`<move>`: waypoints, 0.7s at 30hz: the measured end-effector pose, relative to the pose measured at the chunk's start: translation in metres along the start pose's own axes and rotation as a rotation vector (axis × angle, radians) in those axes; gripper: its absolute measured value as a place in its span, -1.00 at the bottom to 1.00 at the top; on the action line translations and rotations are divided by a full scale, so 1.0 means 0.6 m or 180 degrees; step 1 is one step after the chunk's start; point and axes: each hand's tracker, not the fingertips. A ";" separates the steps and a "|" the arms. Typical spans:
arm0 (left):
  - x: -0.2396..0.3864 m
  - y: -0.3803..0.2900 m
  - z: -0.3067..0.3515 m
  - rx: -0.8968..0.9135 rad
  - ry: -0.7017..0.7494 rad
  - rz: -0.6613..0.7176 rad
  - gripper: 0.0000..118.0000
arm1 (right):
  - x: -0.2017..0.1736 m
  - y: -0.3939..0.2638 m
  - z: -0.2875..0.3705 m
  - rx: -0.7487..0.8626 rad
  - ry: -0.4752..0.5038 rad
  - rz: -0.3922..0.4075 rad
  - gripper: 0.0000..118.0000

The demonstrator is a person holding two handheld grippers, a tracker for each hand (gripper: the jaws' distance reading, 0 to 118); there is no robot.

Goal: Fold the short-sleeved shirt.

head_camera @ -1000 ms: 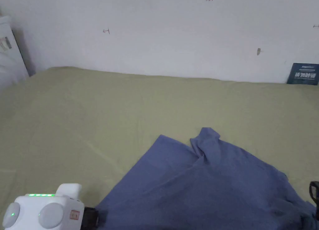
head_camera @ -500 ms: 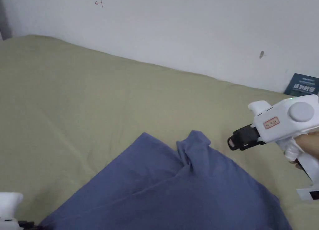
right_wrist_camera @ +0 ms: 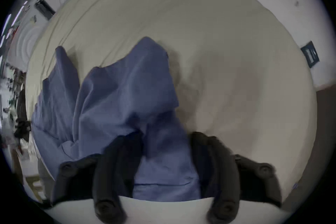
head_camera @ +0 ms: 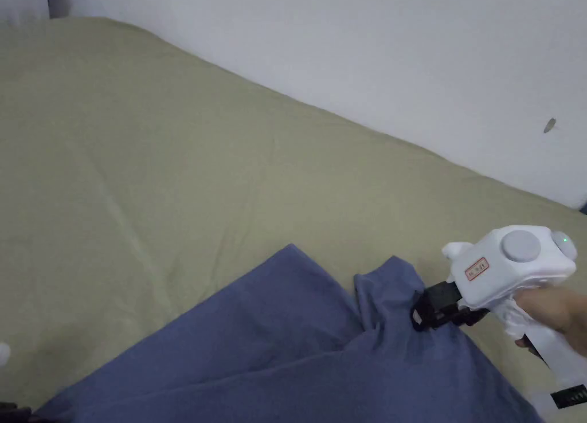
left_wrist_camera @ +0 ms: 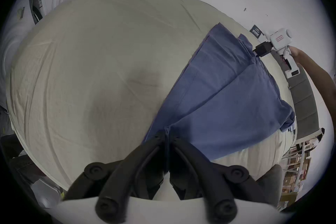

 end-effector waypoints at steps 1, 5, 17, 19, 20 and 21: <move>0.000 0.000 0.000 0.0004 -0.0005 -0.0006 -0.92 | 0.005 -0.001 0.008 -0.0050 0.0083 -0.0158 -1.00; 0.001 0.004 0.010 0.0068 -0.0001 0.0016 -0.92 | 0.005 -0.024 0.052 0.0121 0.0047 -0.0221 -1.00; 0.065 0.202 0.148 0.0843 -0.0154 -0.0549 -0.92 | 0.040 -0.088 0.361 0.1248 -0.0135 -0.0610 -1.00; 0.084 0.251 0.173 0.0951 -0.0100 -0.0650 -0.92 | 0.055 -0.095 0.411 0.1432 -0.0183 -0.0659 -1.00; 0.095 0.278 0.182 0.0996 -0.0059 -0.0770 -0.92 | 0.062 -0.097 0.435 0.1526 -0.0244 -0.0689 -1.00; 0.104 0.303 0.193 0.1068 -0.0012 -0.0837 -0.92 | 0.068 -0.093 0.464 0.1632 -0.0326 -0.0701 -1.00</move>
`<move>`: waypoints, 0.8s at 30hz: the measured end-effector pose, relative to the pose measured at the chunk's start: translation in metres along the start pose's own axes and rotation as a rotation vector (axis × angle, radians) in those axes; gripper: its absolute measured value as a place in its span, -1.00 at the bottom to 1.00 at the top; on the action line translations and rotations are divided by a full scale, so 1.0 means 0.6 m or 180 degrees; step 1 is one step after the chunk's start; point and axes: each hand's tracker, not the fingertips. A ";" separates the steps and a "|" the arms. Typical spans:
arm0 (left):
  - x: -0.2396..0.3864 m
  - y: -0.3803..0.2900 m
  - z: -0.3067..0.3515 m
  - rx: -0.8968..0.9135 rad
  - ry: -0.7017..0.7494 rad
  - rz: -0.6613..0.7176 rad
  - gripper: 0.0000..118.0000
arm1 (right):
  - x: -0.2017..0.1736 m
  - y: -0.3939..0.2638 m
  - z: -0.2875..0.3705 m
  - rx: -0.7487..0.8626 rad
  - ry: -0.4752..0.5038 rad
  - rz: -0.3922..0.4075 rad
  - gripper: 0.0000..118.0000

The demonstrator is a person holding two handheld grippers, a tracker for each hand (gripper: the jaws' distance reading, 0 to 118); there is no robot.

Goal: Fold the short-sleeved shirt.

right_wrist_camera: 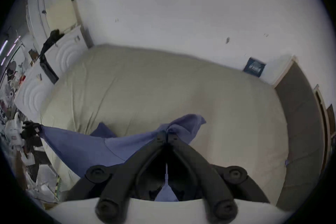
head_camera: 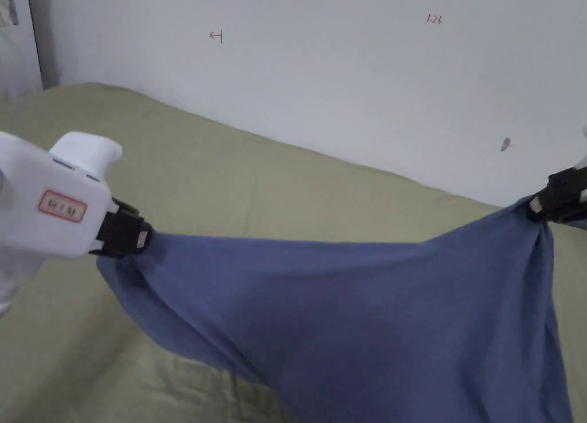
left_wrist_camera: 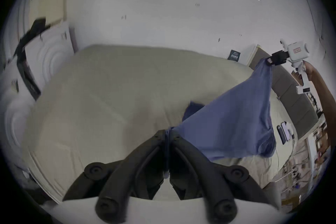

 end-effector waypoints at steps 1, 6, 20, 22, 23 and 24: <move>0.000 0.026 -0.001 0.0058 0.0029 -0.0042 -0.92 | 0.007 0.013 0.018 0.0091 -0.0069 -0.0006 -1.00; -0.003 0.165 -0.020 0.0207 0.0168 -0.0082 -0.92 | 0.044 0.074 0.083 0.0551 -0.0241 -0.0164 -1.00; 0.016 0.418 -0.060 0.1052 0.0663 -0.0183 -0.92 | 0.053 0.212 0.166 0.1794 -0.0859 -0.0072 -1.00; 0.024 0.442 -0.056 0.1163 0.0750 -0.0194 -0.92 | 0.054 0.229 0.171 0.1923 -0.0917 -0.0041 -1.00; 0.025 0.458 -0.058 0.1199 0.0755 -0.0261 -0.92 | 0.055 0.236 0.175 0.1992 -0.0873 -0.0027 -1.00; 0.028 0.466 -0.055 0.1303 0.0819 -0.0313 -0.92 | 0.058 0.243 0.180 0.2062 -0.0915 -0.0044 -1.00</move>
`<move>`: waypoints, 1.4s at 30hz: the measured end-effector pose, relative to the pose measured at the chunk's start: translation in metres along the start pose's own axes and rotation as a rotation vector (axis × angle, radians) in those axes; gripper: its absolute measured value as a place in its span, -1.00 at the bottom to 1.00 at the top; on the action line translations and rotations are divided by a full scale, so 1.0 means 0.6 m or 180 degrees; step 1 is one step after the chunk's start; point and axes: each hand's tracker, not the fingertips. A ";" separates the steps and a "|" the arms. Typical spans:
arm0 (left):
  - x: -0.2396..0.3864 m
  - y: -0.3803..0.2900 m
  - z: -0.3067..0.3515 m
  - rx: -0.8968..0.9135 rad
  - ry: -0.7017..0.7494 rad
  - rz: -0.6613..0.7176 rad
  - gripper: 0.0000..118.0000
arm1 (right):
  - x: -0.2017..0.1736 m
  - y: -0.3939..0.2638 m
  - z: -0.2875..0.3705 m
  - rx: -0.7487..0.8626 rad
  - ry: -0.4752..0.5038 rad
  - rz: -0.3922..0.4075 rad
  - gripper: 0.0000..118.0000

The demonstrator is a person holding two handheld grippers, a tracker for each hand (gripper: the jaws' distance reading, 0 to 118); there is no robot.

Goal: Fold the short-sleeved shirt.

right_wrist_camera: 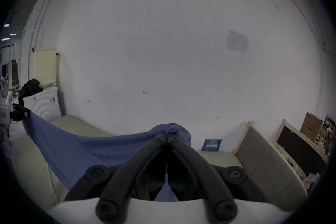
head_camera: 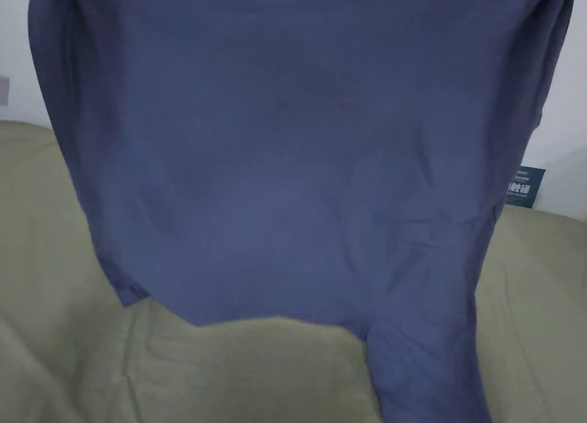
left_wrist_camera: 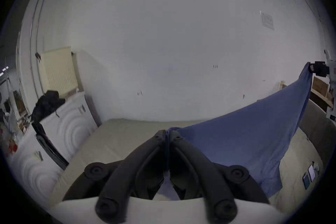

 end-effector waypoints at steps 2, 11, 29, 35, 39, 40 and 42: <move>0.002 0.014 -0.001 0.0002 0.0004 -0.0002 -0.92 | 0.006 0.014 0.000 0.0093 -0.0032 -0.0082 -1.00; -0.008 0.011 0.024 0.0060 0.0031 -0.0073 -0.92 | 0.004 0.019 0.043 0.0073 0.0129 -0.0047 -1.00; -0.017 -0.181 0.199 -0.0384 -0.0508 -0.0224 -0.92 | -0.001 -0.129 0.290 -0.0525 0.0437 0.0154 -1.00; -0.036 -0.213 0.309 -0.0394 -0.0613 -0.0216 -0.92 | 0.003 -0.150 0.410 -0.0601 0.0504 0.0104 -1.00; -0.048 -0.259 0.372 -0.0443 -0.0653 -0.0191 -0.92 | -0.001 -0.187 0.491 -0.0675 0.0589 0.0094 -1.00; -0.052 -0.276 0.386 -0.0498 -0.0674 -0.0145 -0.92 | -0.011 -0.204 0.518 -0.0700 0.0613 0.0076 -1.00; -0.056 -0.317 0.411 -0.0523 -0.0702 -0.0080 -0.92 | -0.019 -0.245 0.550 -0.0838 0.0641 0.0068 -1.00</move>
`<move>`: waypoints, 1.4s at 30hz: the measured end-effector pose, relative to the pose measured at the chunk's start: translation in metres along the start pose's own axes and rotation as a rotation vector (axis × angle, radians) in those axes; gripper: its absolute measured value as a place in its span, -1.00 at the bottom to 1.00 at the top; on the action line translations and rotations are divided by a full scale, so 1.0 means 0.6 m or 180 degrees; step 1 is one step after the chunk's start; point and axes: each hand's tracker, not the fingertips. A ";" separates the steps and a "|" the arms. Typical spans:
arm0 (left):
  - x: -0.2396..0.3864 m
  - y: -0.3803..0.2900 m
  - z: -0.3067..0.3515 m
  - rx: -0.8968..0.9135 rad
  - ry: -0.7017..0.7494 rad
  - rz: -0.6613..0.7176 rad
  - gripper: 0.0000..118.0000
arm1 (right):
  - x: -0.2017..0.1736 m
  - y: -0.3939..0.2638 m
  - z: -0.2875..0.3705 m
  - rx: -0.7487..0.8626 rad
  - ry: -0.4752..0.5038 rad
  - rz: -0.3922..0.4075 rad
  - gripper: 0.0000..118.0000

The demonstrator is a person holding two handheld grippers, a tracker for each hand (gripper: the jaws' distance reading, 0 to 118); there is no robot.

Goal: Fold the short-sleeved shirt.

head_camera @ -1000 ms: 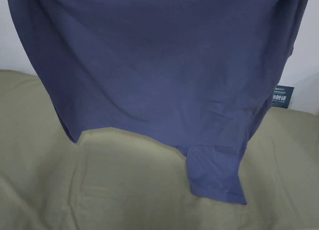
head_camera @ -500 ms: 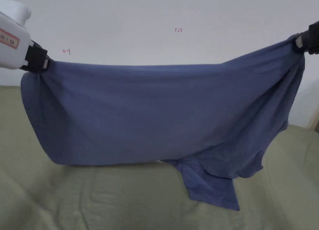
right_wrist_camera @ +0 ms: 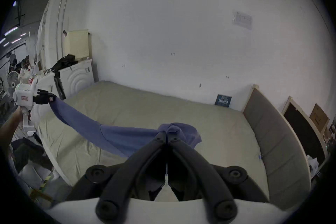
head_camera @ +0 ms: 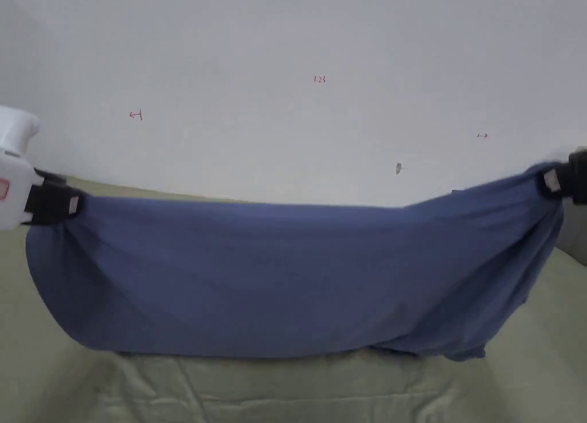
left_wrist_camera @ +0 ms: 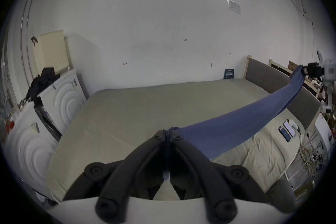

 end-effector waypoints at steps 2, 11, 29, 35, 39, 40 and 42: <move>0.005 -0.051 0.011 -0.0088 -0.0061 0.0070 -0.92 | -0.006 -0.061 0.007 -0.0122 0.0033 -0.0045 -1.00; 0.045 -0.287 0.042 -0.0619 -0.0285 0.0271 -0.92 | -0.010 -0.335 0.031 -0.0847 0.0174 -0.0671 -1.00; 0.014 -0.490 0.039 -0.1229 0.0178 0.1164 0.24 | -0.021 -0.540 -0.004 -0.1456 -0.0260 -0.0724 0.57; 0.044 -0.461 0.114 -0.0621 0.0328 0.1234 0.39 | -0.040 -0.502 0.056 -0.0742 -0.0284 -0.1078 0.56; 0.091 -0.438 0.156 -0.0284 0.0313 0.1015 0.39 | -0.084 -0.491 0.099 -0.0345 -0.0402 -0.1135 0.57; 0.104 -0.436 0.163 -0.0198 0.0343 0.0964 0.39 | -0.095 -0.493 0.106 -0.0308 -0.0426 -0.1136 0.56; 0.120 -0.436 0.173 -0.0144 0.0358 0.0798 0.37 | -0.119 -0.499 0.115 -0.0374 -0.0417 -0.1133 0.32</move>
